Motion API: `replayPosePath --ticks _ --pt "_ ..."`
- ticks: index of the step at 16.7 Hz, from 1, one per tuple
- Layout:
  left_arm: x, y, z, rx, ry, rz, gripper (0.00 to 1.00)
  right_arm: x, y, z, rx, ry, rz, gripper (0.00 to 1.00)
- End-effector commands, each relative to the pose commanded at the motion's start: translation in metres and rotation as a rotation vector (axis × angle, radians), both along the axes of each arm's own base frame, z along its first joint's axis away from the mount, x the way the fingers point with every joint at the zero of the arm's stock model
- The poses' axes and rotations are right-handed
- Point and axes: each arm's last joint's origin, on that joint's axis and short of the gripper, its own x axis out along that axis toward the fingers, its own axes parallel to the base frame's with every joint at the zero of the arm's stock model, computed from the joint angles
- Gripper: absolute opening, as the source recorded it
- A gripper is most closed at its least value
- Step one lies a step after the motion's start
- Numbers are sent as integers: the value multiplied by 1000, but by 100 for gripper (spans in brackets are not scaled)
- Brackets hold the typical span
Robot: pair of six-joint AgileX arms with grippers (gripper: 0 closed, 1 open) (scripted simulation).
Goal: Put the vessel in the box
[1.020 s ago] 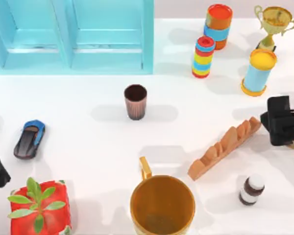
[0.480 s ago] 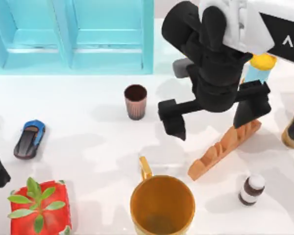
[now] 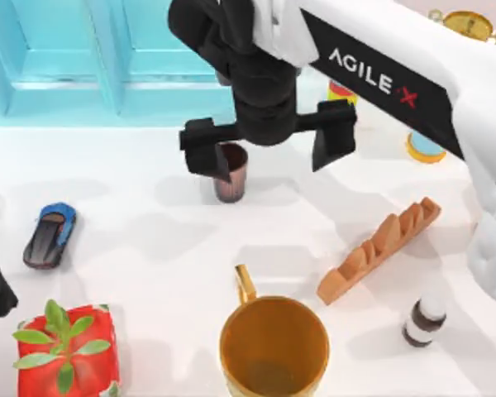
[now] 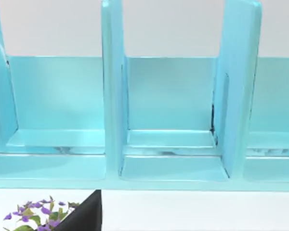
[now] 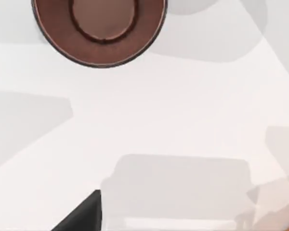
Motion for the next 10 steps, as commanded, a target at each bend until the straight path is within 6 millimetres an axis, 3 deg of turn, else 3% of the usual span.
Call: replayPosePath --ticks 5,10 --pt "0 0 0 0 0 0 100 16 11 19 91 -138 -79 100" --pt "0 0 0 0 0 0 100 17 12 21 101 -152 -87 100"
